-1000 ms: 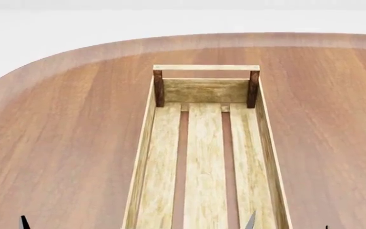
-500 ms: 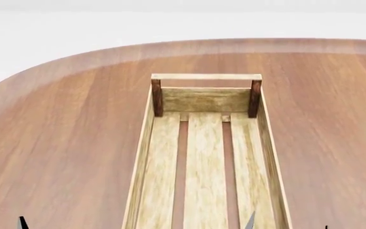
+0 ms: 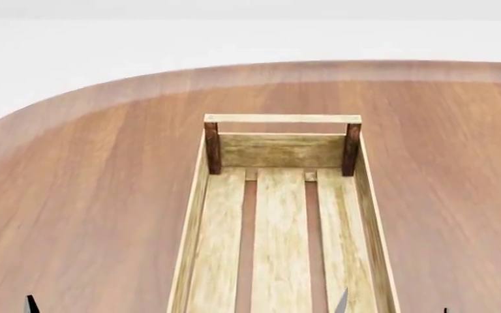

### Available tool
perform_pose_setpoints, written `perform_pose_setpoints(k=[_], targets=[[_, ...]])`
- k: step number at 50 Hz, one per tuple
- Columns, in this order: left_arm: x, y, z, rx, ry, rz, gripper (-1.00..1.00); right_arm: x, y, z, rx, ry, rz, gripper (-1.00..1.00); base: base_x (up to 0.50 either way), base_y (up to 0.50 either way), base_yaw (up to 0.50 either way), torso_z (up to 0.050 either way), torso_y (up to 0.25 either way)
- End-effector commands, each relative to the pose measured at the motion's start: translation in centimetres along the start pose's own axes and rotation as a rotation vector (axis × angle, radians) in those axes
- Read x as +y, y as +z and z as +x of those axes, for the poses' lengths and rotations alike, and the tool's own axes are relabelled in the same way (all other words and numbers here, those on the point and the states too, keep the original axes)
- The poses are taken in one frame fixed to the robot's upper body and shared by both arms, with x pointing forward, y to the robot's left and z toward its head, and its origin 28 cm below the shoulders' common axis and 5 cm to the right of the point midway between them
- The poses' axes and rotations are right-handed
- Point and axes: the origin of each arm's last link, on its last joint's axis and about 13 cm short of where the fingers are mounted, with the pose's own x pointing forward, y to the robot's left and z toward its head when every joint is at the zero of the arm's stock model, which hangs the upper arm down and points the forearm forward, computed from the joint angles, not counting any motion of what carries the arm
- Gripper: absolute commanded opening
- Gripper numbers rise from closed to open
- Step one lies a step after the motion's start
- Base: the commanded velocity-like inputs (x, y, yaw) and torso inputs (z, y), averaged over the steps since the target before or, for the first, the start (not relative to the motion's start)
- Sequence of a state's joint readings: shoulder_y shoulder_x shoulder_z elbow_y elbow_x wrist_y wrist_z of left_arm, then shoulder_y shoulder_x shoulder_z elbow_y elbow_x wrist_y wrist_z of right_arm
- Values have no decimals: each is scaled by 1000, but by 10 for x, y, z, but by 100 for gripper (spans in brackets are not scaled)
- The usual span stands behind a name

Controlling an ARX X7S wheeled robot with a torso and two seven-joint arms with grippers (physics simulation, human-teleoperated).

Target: Pick up the cream cheese and put it in the tray.

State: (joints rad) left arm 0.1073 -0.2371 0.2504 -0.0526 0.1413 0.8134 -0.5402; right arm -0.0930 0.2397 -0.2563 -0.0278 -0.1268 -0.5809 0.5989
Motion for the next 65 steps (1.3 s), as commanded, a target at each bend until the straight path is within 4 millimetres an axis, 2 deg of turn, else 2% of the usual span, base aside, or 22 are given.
perform_pose_setpoints(k=[1,38,41,42,65], targets=[[0,0,0,-2,1,-1,100,0,0,0,0,0,1,100,129,0,0,0,0],[0,1,0,-3,1,-1,100,0,0,0,-10,1,12,100,133,0,0,0,0],[0,0,0,-3,-1,-1,100,0,0,-3,-80,-15,10,100,0,0,0,0,0],[0,0,0,-3,-1,-2,100,0,0,-2,-34,-5,17,100,0,0,0,0,0],[0,-1,0,0,-4,-3,100,-5,3,2,-43,-43,10,100,0,0,0,0,0]])
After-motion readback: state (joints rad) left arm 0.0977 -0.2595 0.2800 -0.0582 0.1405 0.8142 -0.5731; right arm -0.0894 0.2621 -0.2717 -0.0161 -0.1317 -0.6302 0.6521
